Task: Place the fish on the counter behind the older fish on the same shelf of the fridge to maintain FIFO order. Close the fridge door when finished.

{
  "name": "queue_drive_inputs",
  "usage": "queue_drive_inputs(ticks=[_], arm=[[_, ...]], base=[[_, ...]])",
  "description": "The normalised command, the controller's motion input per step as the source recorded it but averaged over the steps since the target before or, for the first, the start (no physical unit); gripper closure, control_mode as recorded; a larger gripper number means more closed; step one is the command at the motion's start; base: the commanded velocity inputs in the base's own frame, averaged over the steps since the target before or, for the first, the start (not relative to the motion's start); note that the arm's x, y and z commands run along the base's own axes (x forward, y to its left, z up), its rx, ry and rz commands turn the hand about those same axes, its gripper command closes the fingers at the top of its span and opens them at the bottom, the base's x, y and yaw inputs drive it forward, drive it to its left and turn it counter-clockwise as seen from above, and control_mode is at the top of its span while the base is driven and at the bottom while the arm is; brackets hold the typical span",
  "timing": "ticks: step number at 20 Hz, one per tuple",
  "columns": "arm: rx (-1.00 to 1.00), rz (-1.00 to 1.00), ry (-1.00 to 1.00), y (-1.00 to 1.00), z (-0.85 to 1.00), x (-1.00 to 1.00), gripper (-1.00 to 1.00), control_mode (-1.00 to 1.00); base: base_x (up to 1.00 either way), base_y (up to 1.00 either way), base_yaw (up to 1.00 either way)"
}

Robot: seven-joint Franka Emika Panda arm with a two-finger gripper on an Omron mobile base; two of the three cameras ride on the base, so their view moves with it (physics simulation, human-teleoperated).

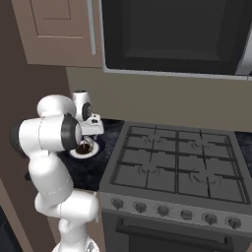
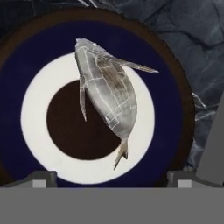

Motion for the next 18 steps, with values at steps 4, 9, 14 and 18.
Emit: queue_drive_inputs(ticks=[4,9,14,18], arm=[[0.00,0.00,0.00,0.00,-0.43,0.26,-1.00,-1.00],[0.00,0.00,0.00,0.00,-0.42,0.32,-1.00,-1.00],[0.00,0.00,0.00,0.00,-0.36,0.27,-1.00,-1.00],[0.00,0.00,0.00,0.00,-0.35,0.13,-1.00,-1.00]], base=[[0.00,0.00,0.00],[0.00,0.00,0.00],[0.00,0.00,0.00],[0.00,0.00,0.00]])
